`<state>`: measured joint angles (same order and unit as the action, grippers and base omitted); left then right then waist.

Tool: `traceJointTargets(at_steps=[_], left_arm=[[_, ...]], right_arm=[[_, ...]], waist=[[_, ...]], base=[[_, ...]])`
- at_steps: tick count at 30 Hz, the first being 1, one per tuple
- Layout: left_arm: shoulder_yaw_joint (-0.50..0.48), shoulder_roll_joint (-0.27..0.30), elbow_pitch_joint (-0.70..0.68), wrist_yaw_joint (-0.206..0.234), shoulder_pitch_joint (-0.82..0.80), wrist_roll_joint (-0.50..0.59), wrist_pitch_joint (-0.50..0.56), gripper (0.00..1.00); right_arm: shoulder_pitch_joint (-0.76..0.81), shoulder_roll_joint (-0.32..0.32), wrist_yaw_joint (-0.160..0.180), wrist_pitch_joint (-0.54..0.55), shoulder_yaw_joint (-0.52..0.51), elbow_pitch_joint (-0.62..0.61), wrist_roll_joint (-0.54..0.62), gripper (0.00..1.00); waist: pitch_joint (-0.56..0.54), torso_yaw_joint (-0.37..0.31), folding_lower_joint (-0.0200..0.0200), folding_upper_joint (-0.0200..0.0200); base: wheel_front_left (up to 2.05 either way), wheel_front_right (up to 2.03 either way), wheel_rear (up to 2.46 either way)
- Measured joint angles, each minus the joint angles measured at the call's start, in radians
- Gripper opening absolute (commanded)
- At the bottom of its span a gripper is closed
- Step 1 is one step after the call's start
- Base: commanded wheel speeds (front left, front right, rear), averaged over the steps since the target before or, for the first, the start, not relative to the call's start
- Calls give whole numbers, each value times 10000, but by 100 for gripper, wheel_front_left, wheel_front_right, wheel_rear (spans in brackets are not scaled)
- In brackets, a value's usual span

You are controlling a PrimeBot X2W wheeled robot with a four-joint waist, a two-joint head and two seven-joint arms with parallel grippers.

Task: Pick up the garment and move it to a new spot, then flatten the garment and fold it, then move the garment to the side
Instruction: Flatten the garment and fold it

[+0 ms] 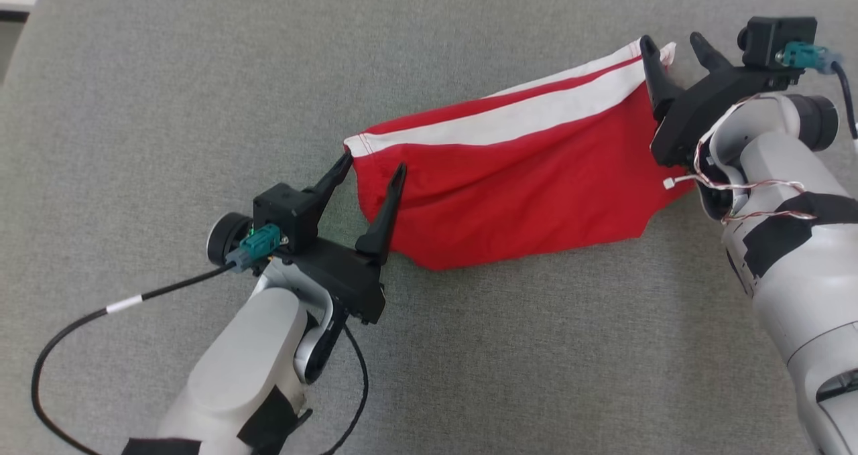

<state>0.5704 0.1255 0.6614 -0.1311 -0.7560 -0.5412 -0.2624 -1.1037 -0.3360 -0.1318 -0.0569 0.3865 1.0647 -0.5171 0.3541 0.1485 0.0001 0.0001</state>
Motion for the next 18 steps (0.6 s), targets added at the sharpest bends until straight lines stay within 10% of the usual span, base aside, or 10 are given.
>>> traceJointTargets(at_steps=[18], left_arm=[[-2476, 94, -2750, 359, 2887, 1509, 0, 100]], right_arm=[[1800, -926, 0, -690, 1436, -10, -1827, 100]], waist=[[-1298, 0, -2, -2]], base=[[0, 0, 0]])
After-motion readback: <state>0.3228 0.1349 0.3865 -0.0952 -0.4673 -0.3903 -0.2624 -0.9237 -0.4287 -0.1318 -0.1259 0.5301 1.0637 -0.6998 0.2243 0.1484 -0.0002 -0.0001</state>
